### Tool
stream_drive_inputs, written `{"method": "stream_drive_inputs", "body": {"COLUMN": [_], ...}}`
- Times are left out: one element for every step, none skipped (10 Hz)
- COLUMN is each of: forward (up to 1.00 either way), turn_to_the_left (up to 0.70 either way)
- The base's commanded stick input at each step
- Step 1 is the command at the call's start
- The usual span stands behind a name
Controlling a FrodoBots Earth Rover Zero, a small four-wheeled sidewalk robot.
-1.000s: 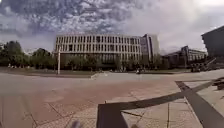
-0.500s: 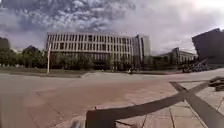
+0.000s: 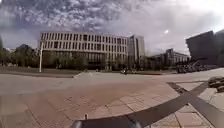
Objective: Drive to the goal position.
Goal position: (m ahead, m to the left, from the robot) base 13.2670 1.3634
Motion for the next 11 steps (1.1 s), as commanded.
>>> {"method": "stream_drive_inputs", "body": {"forward": [0.7,0.7,0.7,0.7,0.7,0.7,0.7,0.49,0.0,0.0,0.0], "turn_to_the_left": [0.0,0.0,0.0,0.0,0.0,0.0,0.0,0.0,0.0,0.0,0.0]}}
